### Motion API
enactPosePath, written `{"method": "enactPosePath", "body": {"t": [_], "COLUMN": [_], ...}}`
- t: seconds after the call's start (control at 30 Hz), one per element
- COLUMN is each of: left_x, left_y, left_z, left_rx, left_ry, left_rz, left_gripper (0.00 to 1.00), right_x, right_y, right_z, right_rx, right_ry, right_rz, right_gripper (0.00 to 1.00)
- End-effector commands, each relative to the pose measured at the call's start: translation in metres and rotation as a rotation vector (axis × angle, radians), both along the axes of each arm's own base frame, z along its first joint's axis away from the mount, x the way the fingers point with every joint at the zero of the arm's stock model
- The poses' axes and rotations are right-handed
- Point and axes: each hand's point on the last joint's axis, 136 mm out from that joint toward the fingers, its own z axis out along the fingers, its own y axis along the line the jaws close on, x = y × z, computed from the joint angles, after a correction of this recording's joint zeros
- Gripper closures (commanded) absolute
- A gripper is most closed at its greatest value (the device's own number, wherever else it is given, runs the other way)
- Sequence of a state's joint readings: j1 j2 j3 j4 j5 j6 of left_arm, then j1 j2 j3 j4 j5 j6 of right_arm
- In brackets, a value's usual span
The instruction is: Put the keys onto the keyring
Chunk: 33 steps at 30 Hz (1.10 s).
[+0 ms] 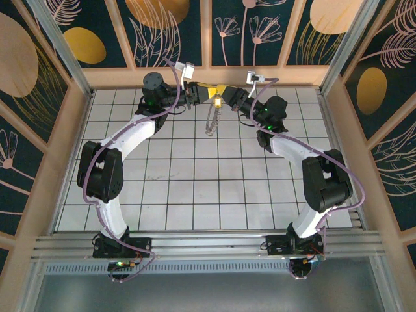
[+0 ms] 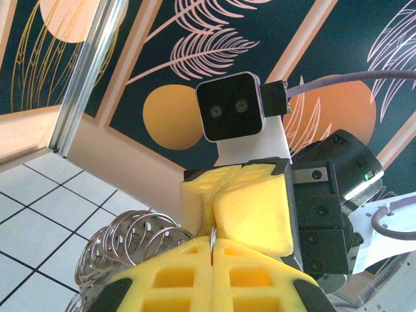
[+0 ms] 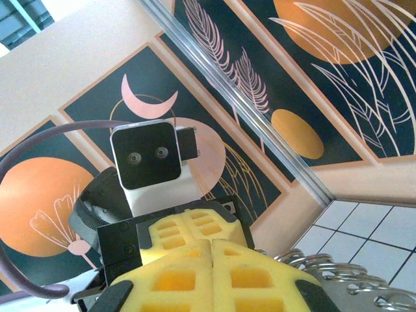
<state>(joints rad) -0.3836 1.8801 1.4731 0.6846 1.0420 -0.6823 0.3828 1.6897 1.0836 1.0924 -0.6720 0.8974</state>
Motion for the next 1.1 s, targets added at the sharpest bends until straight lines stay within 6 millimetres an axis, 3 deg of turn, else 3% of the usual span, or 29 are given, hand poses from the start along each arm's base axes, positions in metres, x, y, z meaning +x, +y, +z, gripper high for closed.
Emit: {"method": "enactPosePath", "body": {"t": [0.0,0.5,0.6,1.07], "left_x": [-0.0101,-0.0094,-0.0091,-0.0122], "left_y": [0.0042,0.0042,0.0041,0.004], "left_z": [0.0321,0.0305,0.0302,0.03], "left_rx": [-0.036,-0.033,-0.031,-0.028], "left_ry": [-0.122,-0.118,-0.119,-0.12], "left_rz": [0.003,0.007,0.008,-0.006], "left_gripper": [1.0,1.0,1.0,1.0], "right_x": [-0.0093,-0.0157,-0.017,-0.0133], "right_y": [0.0012,-0.0027,-0.0041,-0.0045], "right_z": [0.0013,-0.005,-0.0055,0.0022], "right_rx": [0.004,0.011,0.015,0.019], "right_ry": [-0.026,-0.014,-0.015,-0.027], "right_rz": [0.036,0.034,0.032,0.03], "right_gripper": [0.91,0.89,0.8,0.82]}}
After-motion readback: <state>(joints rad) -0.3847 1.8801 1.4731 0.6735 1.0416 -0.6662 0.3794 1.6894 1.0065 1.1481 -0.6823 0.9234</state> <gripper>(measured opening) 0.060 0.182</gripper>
